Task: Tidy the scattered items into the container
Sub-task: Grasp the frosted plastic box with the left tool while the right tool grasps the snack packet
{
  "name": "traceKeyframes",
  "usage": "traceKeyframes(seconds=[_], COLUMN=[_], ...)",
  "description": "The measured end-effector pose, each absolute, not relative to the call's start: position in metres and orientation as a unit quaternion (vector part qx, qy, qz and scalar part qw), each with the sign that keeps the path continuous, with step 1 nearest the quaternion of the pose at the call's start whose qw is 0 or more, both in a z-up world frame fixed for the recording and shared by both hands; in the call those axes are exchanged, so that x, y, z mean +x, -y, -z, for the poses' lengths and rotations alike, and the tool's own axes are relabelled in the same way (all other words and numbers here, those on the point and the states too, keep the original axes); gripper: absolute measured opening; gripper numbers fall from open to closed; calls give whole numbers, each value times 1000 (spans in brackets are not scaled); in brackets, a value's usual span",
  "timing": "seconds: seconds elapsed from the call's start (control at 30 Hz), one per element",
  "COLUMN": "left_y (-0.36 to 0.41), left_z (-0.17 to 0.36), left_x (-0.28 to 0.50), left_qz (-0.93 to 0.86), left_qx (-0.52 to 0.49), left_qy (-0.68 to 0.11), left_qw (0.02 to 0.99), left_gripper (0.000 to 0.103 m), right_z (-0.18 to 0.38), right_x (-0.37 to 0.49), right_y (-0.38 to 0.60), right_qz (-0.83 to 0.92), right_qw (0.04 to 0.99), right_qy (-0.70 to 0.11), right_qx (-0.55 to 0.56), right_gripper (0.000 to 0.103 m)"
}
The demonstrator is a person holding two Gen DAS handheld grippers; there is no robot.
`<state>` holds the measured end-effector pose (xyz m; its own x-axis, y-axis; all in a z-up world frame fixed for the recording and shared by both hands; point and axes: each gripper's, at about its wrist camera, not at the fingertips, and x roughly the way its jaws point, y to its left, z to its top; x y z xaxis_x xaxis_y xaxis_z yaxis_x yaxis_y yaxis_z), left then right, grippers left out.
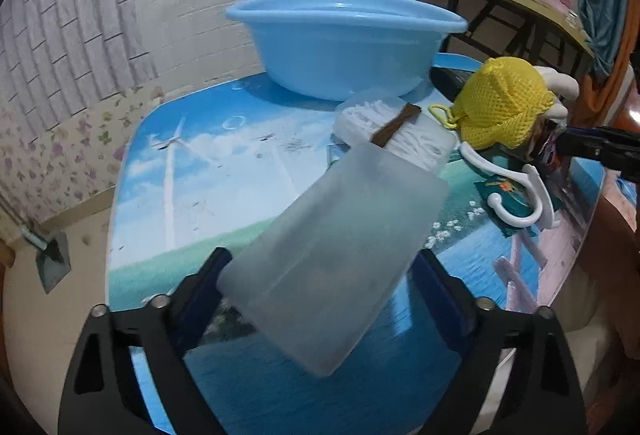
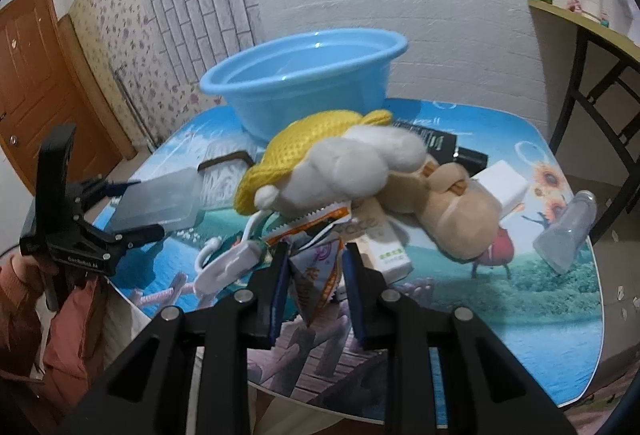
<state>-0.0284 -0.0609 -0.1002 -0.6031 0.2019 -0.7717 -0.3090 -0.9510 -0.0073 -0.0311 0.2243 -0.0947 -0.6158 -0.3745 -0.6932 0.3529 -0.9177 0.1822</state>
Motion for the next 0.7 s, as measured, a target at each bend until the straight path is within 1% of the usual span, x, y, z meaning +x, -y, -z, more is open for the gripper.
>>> traceKeyframes(seconds=[0.07,0.13,0.27,0.4,0.5,0.7], left_y=[67,76,87,89,84,78], left_z=[99,97,94,94,97,104], left_x=[-26,-23,-14,-10,-8,-12], left_qz=[-897,-900,-907,-901,-899,-893], left_qx=[-423,-426,-420,-433,-438,-449], left_qy=[-53,-41,-24,6,3,8], left_qw=[120,79,25,-1,-9,-25], left_gripper=[78,74,72,72,73,84], right_z=[91,87,77,70,69,82], right_x=[-31,-30,-28,-28,-31,-34], right_y=[-227,-229,-235,-245,-255,-267], right_qz=[902,906,916,922,924,917], right_qw=[197,193,181,163,148,140], right_qy=[17,18,9,8,12,18], right_qx=[384,377,359,351,352,373], right_gripper=[26,26,26,26,26,26])
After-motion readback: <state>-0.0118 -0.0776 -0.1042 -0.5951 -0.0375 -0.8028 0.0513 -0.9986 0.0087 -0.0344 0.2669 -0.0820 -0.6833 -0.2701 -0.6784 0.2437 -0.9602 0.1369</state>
